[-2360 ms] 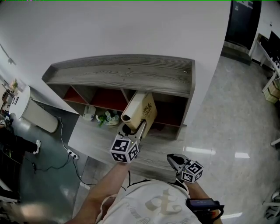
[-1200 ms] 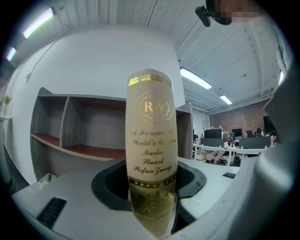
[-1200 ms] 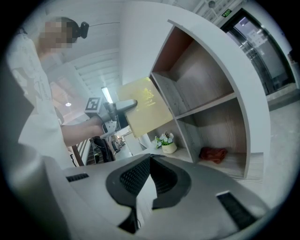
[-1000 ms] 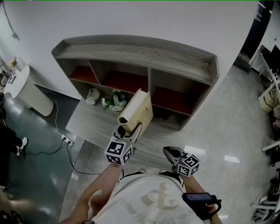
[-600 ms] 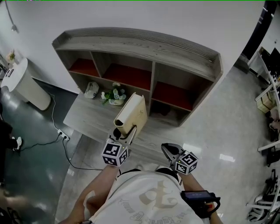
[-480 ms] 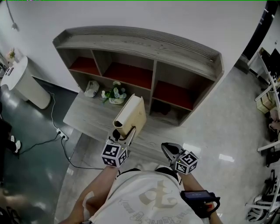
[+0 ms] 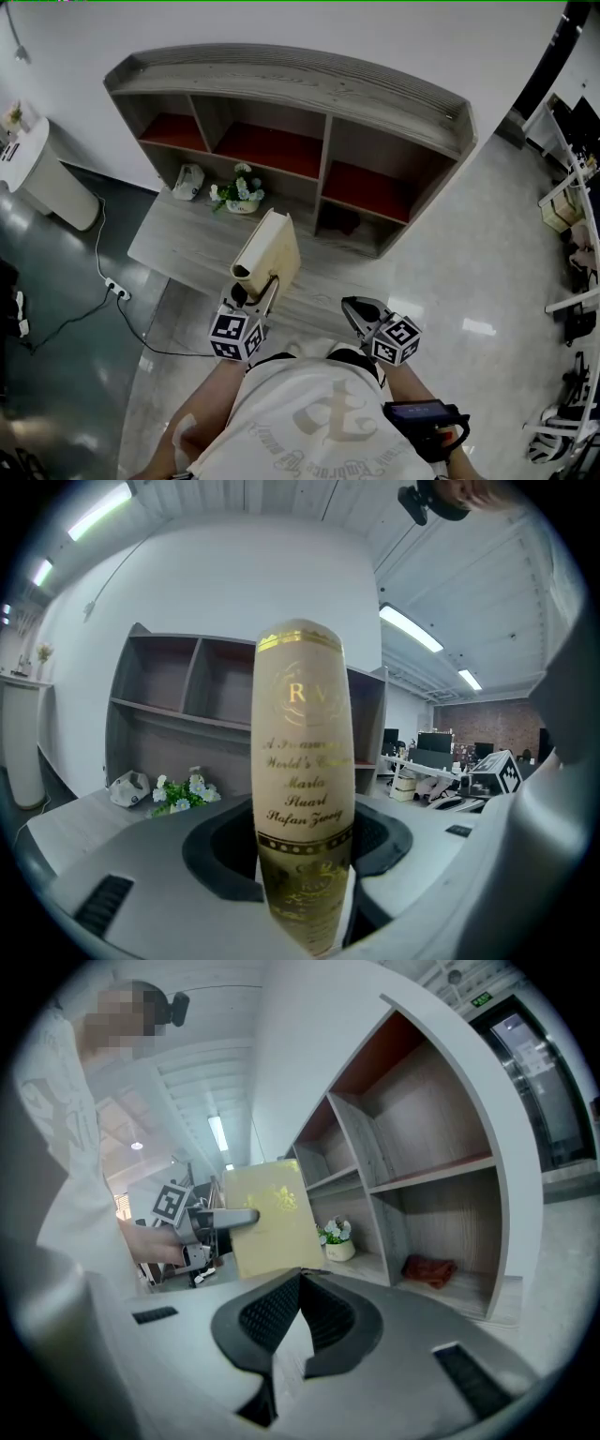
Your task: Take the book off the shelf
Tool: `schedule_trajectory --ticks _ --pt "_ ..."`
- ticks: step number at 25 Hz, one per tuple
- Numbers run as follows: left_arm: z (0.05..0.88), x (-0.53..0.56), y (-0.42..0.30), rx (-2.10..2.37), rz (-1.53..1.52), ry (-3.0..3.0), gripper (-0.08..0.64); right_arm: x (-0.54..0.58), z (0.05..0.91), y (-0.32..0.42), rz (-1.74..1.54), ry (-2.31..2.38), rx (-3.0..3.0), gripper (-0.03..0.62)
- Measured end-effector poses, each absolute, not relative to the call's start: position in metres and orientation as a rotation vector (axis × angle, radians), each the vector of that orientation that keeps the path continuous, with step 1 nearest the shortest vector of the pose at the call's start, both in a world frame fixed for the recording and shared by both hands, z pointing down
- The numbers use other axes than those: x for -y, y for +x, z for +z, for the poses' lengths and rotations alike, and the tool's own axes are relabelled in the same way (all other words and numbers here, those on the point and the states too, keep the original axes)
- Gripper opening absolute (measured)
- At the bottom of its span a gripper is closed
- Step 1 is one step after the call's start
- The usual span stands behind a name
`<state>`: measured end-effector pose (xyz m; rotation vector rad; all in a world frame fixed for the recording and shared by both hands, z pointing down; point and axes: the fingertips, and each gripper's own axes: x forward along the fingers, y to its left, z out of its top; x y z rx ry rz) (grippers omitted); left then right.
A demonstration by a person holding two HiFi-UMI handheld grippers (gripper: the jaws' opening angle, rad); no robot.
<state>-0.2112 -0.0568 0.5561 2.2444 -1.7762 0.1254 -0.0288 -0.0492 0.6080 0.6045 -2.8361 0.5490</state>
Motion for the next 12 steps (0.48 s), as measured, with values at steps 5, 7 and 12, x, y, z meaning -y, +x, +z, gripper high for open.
schedule_trajectory --ticks 5,7,12 --pt "0.571 0.045 -0.215 1.76 0.144 2.229 0.232 0.045 0.61 -0.032 0.545 0.614 2.833 0.002" --pt "0.577 0.041 -0.218 1.753 0.156 2.223 0.232 0.045 0.61 -0.033 0.544 0.618 2.833 0.002" --pt "0.596 0.027 -0.228 1.733 0.196 2.201 0.232 0.044 0.612 -0.038 0.544 0.631 2.837 0.002"
